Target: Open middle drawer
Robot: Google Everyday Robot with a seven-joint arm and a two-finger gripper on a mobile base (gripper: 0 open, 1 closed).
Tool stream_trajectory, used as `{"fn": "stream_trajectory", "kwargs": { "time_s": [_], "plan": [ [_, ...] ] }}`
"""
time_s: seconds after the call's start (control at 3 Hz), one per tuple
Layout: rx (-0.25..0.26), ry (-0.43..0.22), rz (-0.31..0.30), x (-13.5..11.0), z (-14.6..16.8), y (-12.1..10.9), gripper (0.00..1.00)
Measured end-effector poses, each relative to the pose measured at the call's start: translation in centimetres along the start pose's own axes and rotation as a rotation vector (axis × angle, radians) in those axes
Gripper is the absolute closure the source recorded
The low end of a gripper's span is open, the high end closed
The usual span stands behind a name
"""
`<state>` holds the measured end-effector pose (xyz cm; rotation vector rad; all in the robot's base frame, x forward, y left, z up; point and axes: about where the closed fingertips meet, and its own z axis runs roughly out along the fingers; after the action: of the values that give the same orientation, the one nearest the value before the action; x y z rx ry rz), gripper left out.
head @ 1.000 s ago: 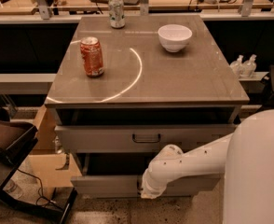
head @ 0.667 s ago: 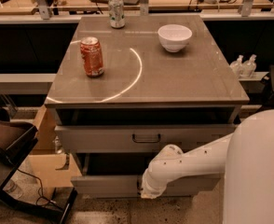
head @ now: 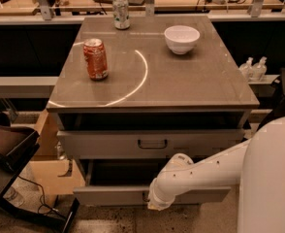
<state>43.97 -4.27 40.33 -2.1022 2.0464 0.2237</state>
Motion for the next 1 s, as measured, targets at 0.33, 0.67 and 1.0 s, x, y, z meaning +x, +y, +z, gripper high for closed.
{"fn": "stream_trajectory", "kwargs": {
  "time_s": [0.33, 0.67, 1.0],
  "plan": [
    [0.018, 0.019, 0.008, 0.3, -0.8, 0.9, 1.00],
    [0.043, 0.032, -0.014, 0.1, -1.8, 1.9, 1.00],
    [0.050, 0.061, -0.017, 0.2, -2.6, 2.6, 1.00]
  ]
}}
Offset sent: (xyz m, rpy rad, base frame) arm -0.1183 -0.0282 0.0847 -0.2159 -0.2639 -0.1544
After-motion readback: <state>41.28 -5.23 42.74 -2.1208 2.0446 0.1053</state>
